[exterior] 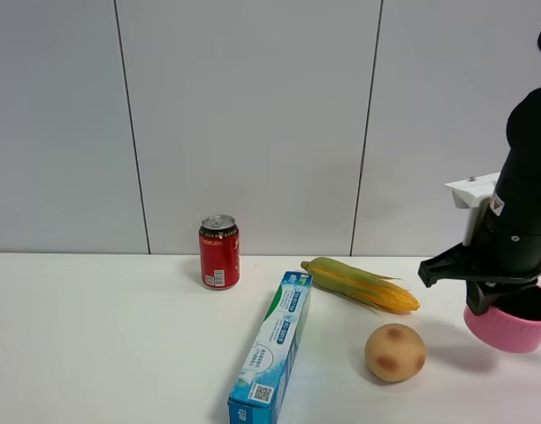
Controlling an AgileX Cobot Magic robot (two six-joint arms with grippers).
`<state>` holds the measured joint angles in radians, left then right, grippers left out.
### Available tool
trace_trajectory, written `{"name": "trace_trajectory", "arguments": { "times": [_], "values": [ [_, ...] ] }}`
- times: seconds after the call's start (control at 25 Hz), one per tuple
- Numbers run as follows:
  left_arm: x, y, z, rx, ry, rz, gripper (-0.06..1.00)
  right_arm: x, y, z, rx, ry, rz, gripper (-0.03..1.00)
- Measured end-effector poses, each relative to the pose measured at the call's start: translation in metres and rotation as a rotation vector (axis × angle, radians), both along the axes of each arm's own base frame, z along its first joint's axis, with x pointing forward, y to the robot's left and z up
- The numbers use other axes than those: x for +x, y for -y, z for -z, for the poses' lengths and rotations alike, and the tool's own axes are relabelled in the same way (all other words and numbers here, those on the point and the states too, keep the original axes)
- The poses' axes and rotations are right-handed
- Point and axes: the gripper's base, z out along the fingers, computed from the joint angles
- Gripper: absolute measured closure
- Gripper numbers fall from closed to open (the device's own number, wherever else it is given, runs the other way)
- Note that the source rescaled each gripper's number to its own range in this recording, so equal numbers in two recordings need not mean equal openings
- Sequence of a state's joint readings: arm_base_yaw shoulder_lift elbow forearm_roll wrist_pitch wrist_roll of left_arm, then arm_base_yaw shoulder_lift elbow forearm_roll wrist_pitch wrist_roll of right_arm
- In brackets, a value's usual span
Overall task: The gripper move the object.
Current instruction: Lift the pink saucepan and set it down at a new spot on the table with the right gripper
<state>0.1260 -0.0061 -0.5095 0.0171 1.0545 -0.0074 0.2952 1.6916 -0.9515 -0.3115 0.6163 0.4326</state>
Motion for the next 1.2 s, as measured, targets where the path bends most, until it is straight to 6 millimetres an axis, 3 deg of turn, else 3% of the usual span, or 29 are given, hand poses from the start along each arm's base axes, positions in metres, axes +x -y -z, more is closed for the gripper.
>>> {"name": "trace_trajectory", "arguments": {
  "times": [0.2,0.6,1.2],
  "values": [
    [0.000,0.000,0.000,0.000,0.000,0.000,-0.06,0.013,-0.005,0.017,0.002,-0.021,-0.005,0.97],
    [0.000,0.000,0.000,0.000,0.000,0.000,-0.06,0.031,-0.012,0.027,-0.011,-0.049,-0.063,0.97],
    [0.000,0.000,0.000,0.000,0.000,0.000,-0.06,0.027,-0.015,0.029,-0.209,-0.133,-0.802,0.97]
  ]
}}
